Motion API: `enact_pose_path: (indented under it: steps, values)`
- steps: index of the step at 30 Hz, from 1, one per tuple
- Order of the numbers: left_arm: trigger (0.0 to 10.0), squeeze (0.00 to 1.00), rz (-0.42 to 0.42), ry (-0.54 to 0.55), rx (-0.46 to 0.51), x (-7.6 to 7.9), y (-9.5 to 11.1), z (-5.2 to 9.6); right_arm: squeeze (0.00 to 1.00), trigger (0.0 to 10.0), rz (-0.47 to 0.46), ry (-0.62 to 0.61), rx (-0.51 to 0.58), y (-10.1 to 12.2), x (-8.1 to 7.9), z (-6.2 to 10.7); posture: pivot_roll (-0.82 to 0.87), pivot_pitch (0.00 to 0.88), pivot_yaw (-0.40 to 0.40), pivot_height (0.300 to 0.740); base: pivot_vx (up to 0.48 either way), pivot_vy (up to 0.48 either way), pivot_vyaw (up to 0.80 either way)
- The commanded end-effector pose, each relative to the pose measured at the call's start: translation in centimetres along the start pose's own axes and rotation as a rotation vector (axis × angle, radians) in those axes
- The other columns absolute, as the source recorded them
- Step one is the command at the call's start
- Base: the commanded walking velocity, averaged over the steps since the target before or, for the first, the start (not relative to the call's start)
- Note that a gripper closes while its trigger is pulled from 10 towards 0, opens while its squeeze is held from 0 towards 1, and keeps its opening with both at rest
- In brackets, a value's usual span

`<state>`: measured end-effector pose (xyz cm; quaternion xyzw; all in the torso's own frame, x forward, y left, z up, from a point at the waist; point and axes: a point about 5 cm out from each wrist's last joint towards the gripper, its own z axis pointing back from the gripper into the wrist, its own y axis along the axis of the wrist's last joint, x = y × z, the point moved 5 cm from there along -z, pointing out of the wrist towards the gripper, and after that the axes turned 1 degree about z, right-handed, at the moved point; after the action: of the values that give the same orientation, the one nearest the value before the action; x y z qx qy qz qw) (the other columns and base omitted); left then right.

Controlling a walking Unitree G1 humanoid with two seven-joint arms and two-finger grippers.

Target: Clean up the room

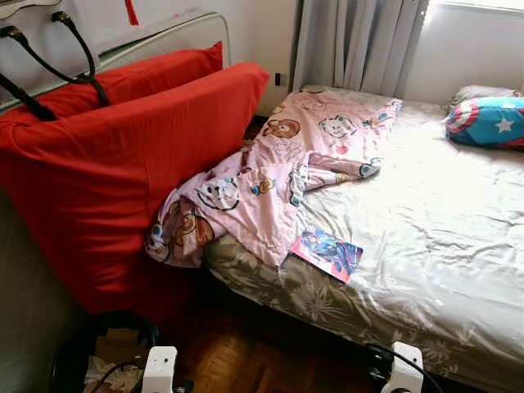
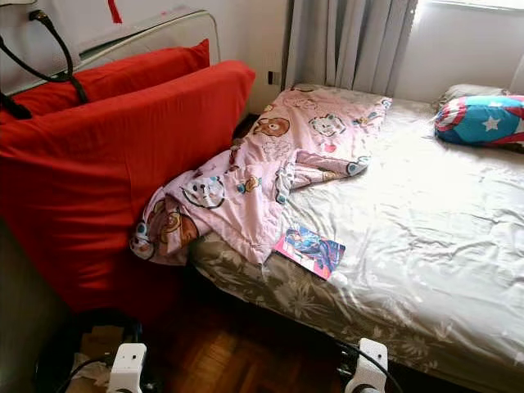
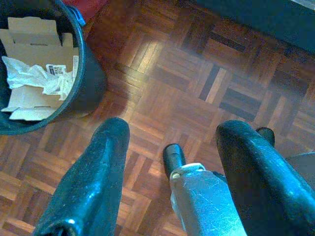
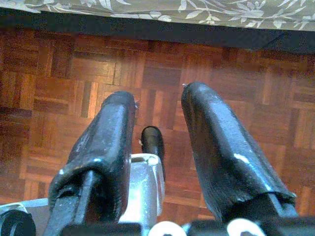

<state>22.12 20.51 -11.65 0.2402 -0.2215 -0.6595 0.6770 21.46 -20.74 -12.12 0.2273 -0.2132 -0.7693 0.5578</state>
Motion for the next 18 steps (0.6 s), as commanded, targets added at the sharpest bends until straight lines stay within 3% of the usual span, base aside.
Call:
enact_pose_path:
  steps: [1, 6, 18]
  values:
    - [10.0, 0.00, 0.004, 0.007, -0.018, -0.35, -0.64, 0.14, 0.00, 10.0, -0.013, -0.003, 0.008, 0.16, -0.01, -0.01, -0.02, 0.000, 0.001, 0.740, 0.000, 0.000, 0.00]
    - [10.0, 0.00, 0.036, 0.019, -0.019, -0.32, -0.64, 0.11, 0.00, 10.0, -0.002, -0.005, 0.006, 0.32, 0.10, -0.03, 0.00, 0.000, -0.016, 0.740, 0.000, 0.000, 0.00]
    - [10.0, 0.00, 0.056, 0.021, -0.030, -0.23, -0.92, 0.12, 0.00, 10.0, 0.013, 0.001, 0.016, 0.45, 0.15, -0.01, -0.01, 0.000, -0.021, 0.740, 0.299, 0.000, 0.00]
